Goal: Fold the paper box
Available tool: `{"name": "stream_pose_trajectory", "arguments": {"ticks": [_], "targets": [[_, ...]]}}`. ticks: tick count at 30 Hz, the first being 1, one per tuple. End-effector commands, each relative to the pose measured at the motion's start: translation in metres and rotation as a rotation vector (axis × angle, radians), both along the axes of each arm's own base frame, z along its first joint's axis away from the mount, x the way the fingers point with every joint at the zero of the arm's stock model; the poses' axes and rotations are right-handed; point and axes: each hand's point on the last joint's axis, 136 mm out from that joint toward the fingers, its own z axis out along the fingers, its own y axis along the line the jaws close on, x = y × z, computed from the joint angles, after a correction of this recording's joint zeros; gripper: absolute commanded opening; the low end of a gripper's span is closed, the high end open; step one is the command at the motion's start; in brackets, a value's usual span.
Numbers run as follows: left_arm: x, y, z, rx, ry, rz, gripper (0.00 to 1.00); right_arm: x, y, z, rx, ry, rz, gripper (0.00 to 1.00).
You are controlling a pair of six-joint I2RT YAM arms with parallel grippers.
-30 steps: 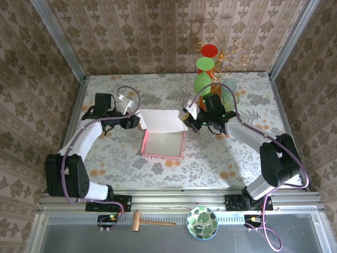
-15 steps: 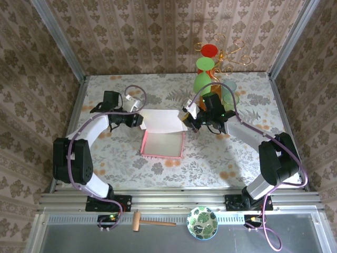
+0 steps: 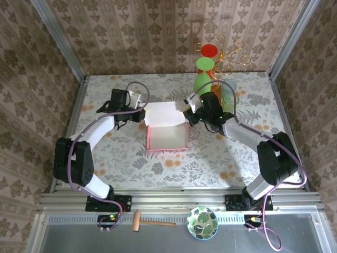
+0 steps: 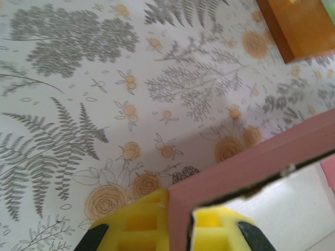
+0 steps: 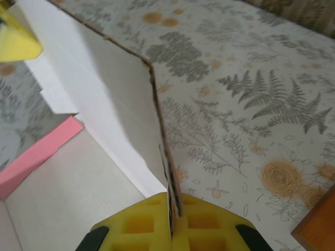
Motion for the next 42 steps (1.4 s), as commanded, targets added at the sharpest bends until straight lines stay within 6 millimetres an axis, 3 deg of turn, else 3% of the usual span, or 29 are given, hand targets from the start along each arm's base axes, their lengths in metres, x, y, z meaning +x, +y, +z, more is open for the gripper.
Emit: {"name": "stream_pose_trajectory", "arguments": {"ticks": [1,8,15,26,34,42], "targets": [[0.01,0.004,0.02,-0.043,-0.036,0.171,0.0,0.019,0.015,0.025,0.127,-0.109,-0.119,0.0],[0.033,0.011,0.044,-0.156,-0.208,0.318,0.0,0.048,0.014,0.023,0.295,-0.145,-0.331,0.0],[0.038,0.014,0.039,-0.225,-0.285,0.324,0.0,0.064,0.022,0.013,0.372,-0.155,-0.365,0.0],[0.022,0.017,0.028,-0.326,-0.383,0.305,0.0,0.056,0.024,-0.019,0.38,-0.126,-0.348,0.0],[0.006,0.006,0.018,-0.303,-0.42,0.28,0.0,0.042,0.018,-0.051,0.315,-0.067,-0.339,0.0],[-0.009,0.006,0.005,-0.293,-0.435,0.298,0.0,0.038,0.014,-0.051,0.325,-0.033,-0.359,0.0]]}}
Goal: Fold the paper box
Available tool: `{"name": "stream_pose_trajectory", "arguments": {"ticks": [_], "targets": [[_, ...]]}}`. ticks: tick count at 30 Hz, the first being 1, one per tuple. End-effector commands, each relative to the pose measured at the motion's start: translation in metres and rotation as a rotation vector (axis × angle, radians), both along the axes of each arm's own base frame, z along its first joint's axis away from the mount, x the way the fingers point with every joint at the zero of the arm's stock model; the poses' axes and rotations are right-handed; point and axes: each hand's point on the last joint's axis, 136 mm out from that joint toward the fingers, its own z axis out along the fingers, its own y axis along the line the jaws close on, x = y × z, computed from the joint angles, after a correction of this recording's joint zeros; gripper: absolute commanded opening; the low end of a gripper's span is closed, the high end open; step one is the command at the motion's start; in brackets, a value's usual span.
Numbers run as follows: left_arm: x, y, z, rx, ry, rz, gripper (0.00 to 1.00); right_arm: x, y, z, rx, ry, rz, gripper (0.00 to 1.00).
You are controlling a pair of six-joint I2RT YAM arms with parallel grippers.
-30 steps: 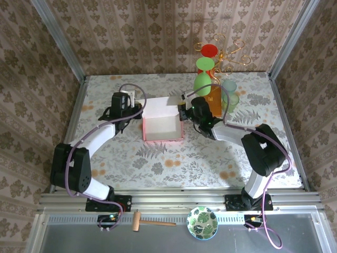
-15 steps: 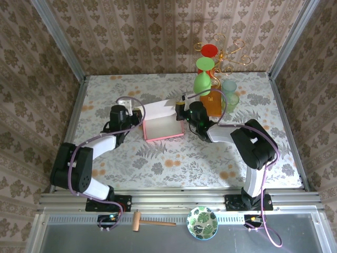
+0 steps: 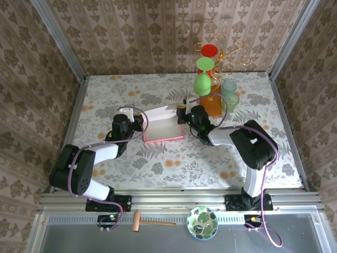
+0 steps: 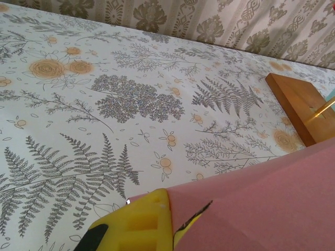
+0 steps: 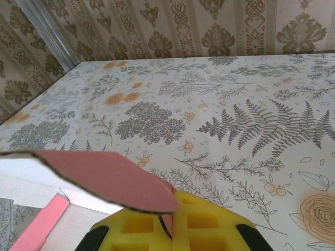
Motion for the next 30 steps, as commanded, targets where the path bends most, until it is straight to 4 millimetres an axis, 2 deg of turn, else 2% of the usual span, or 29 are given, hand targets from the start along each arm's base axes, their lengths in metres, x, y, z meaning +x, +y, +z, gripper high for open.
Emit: {"name": "stream_pose_trajectory", "arguments": {"ticks": [1,11,19,23,30], "targets": [[-0.008,-0.011,0.021,-0.064,-0.071,-0.035,0.0,-0.01,-0.007,-0.021,-0.003,0.094,-0.018,0.0],[-0.019,-0.018,0.011,-0.032,-0.065,-0.049,0.0,-0.021,-0.015,-0.033,0.034,0.13,-0.043,0.05],[-0.022,-0.018,0.014,-0.061,-0.054,-0.031,0.0,-0.014,-0.012,-0.018,0.066,0.155,-0.095,0.02],[-0.02,-0.018,0.017,-0.095,-0.047,-0.018,0.0,-0.018,-0.009,-0.017,0.087,0.155,-0.15,0.01],[-0.018,-0.016,0.02,-0.121,-0.052,0.003,0.0,-0.028,0.004,-0.023,0.183,0.078,-0.124,0.02]]}}
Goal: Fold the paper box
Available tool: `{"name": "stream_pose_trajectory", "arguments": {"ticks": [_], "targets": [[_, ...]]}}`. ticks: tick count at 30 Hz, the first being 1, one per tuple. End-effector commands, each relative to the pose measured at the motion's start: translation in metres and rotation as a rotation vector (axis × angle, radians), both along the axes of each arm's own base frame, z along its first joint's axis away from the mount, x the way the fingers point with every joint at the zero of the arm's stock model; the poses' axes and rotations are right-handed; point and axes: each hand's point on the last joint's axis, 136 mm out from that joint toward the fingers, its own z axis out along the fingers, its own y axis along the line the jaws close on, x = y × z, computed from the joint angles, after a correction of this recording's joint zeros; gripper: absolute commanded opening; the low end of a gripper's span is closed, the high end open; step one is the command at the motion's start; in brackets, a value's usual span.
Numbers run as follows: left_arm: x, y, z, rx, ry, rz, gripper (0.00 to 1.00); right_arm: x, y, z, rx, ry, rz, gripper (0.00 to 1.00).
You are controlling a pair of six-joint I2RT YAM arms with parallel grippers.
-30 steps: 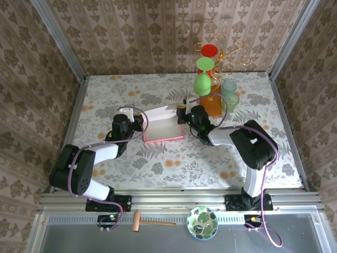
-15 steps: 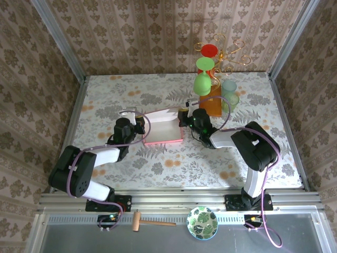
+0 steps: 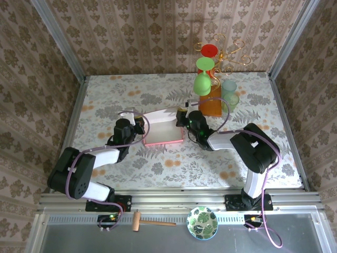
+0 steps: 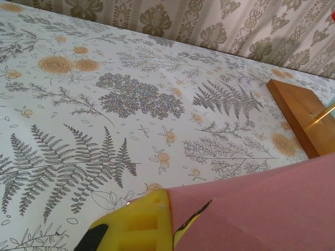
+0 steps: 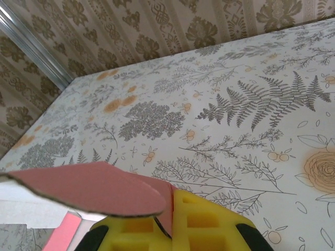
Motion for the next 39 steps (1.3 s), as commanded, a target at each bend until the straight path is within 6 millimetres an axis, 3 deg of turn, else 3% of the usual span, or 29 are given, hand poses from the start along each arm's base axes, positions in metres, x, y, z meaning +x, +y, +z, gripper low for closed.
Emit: {"name": "stream_pose_trajectory", "arguments": {"ticks": [1,7,19,23,31,39], "targets": [[-0.006,-0.014,0.02,-0.093,-0.037,-0.049,0.0,-0.007,0.0,-0.024,0.049,0.022,-0.025,0.02],[-0.013,-0.014,0.013,-0.065,-0.012,-0.073,0.0,-0.014,-0.007,-0.044,0.036,0.067,-0.038,0.04],[-0.035,-0.004,-0.022,-0.035,0.048,-0.073,0.0,-0.043,-0.008,-0.068,-0.054,0.107,-0.018,0.08],[-0.045,-0.011,-0.026,-0.038,0.056,-0.094,0.0,-0.051,-0.009,-0.075,-0.068,0.114,-0.014,0.11],[-0.048,-0.013,-0.026,0.006,0.061,-0.091,0.0,-0.059,-0.017,-0.046,-0.091,0.111,-0.034,0.37],[-0.056,-0.012,-0.042,0.076,0.099,-0.051,0.0,-0.079,-0.031,-0.023,-0.047,0.18,-0.066,0.49]]}}
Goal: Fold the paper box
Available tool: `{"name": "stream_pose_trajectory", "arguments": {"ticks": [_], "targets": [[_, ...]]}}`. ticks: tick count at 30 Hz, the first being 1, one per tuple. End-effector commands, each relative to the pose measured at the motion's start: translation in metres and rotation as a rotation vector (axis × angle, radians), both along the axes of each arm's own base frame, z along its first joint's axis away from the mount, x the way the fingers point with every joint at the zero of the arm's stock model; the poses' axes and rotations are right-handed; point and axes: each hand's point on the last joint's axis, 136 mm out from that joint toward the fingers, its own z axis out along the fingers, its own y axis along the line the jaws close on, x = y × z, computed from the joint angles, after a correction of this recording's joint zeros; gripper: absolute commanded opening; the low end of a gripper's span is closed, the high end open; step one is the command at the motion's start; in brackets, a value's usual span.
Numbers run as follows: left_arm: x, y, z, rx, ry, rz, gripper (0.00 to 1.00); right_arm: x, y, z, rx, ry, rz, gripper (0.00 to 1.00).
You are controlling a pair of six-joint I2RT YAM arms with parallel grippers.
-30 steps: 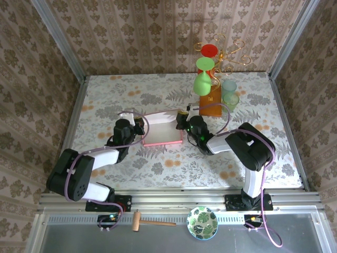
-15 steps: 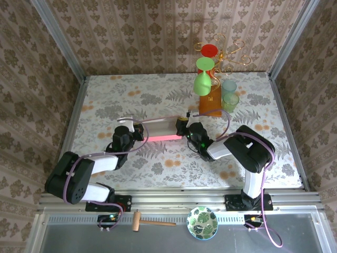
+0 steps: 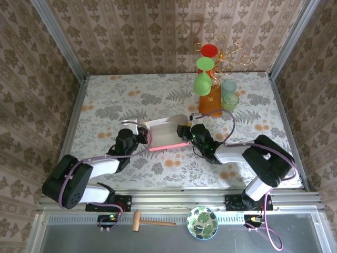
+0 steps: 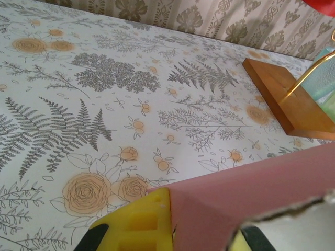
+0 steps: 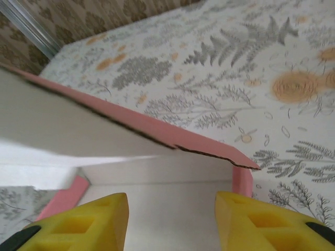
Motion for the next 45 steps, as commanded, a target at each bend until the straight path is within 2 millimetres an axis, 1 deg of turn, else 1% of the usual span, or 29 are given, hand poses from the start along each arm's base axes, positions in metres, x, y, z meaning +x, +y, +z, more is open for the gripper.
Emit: {"name": "stream_pose_trajectory", "arguments": {"ticks": [1,5,9,12,16,17,18,19,22,26,31,33,35,38,40,41,43,45], "targets": [[-0.013,0.006,-0.031,0.069,0.106,0.02,0.0,-0.014,-0.014,-0.011,-0.007,0.084,-0.05,0.5],[-0.015,0.004,-0.032,0.088,0.105,0.02,0.0,-0.023,-0.01,-0.011,0.024,0.123,-0.03,0.53],[-0.016,0.0,-0.031,0.099,0.105,0.016,0.0,-0.023,-0.002,-0.015,0.017,0.16,-0.001,0.55],[-0.016,-0.003,-0.031,0.115,0.104,0.013,0.0,-0.026,-0.001,-0.012,0.034,0.162,-0.002,0.55],[-0.017,-0.003,-0.031,0.138,0.1,0.022,0.0,-0.032,-0.004,0.009,0.06,0.143,-0.009,0.56],[-0.017,-0.003,-0.031,0.142,0.101,0.026,0.0,-0.034,-0.005,0.01,0.062,0.147,-0.012,0.56],[-0.017,-0.003,-0.031,0.147,0.1,0.028,0.0,-0.037,-0.007,0.025,0.092,0.13,-0.015,0.56],[-0.017,-0.003,-0.032,0.151,0.101,0.03,0.0,-0.039,-0.009,0.032,0.108,0.128,-0.017,0.56],[-0.018,-0.004,-0.033,0.159,0.098,0.037,0.0,-0.047,-0.014,0.046,0.168,0.15,-0.035,0.55],[-0.018,-0.004,-0.032,0.171,0.089,0.048,0.0,-0.058,-0.025,0.064,0.274,0.198,-0.099,0.54],[-0.018,-0.005,-0.031,0.179,0.084,0.052,0.0,-0.068,-0.048,0.094,0.512,0.264,-0.279,0.49],[-0.018,-0.005,-0.031,0.184,0.082,0.053,0.0,-0.07,-0.054,0.101,0.607,0.31,-0.365,0.47],[-0.019,-0.006,-0.03,0.187,0.076,0.055,0.0,-0.069,-0.052,0.109,0.715,0.348,-0.424,0.46],[-0.019,-0.007,-0.029,0.193,0.072,0.06,0.0,-0.065,-0.039,0.127,0.832,0.366,-0.465,0.47],[-0.02,-0.006,-0.03,0.196,0.074,0.064,0.0,-0.065,-0.034,0.136,0.849,0.389,-0.501,0.48],[-0.02,-0.005,-0.031,0.198,0.074,0.068,0.0,-0.065,-0.035,0.139,0.835,0.396,-0.531,0.49],[-0.021,-0.005,-0.032,0.205,0.074,0.07,0.0,-0.06,-0.046,0.145,0.768,0.351,-0.575,0.49],[-0.022,-0.004,-0.031,0.212,0.072,0.072,0.0,-0.048,-0.062,0.154,0.659,0.284,-0.576,0.48]]}}
